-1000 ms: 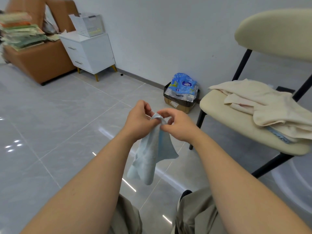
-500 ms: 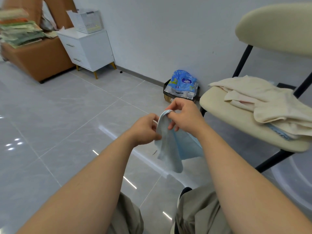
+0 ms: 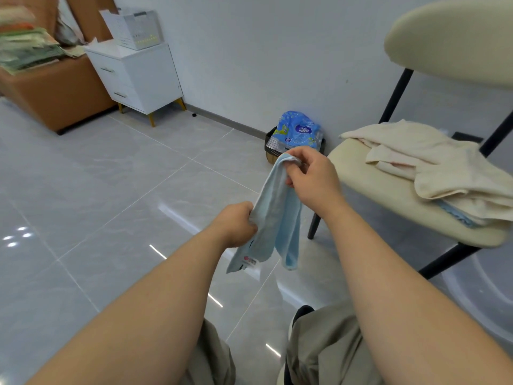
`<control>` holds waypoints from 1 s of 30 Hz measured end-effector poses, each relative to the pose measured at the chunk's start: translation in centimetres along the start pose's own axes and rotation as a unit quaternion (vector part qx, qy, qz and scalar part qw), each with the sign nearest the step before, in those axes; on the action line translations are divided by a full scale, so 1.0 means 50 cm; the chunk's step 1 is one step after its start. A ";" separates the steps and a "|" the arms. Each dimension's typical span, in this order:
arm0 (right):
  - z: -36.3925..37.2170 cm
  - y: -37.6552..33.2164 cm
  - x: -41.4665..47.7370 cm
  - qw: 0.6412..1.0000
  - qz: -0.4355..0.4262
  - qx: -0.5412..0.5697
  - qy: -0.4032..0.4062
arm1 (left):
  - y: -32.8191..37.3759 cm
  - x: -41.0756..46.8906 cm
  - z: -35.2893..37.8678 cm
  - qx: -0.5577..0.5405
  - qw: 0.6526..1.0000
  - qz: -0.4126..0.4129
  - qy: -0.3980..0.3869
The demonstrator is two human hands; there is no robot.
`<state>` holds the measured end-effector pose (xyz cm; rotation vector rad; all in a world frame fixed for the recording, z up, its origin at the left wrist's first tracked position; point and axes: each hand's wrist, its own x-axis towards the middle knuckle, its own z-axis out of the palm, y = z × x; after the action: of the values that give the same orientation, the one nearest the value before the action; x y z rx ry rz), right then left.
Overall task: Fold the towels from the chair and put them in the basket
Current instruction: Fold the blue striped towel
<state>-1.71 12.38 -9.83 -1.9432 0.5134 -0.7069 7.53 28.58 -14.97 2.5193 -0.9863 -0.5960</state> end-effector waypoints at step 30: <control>-0.026 0.042 0.031 0.983 0.075 -0.021 0.169 | -0.032 -0.003 0.006 0.089 0.993 -0.070 0.029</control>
<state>-1.54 9.62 -10.82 -1.8074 0.8796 -0.9388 8.16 29.75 -15.94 2.7648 -0.8830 -0.4909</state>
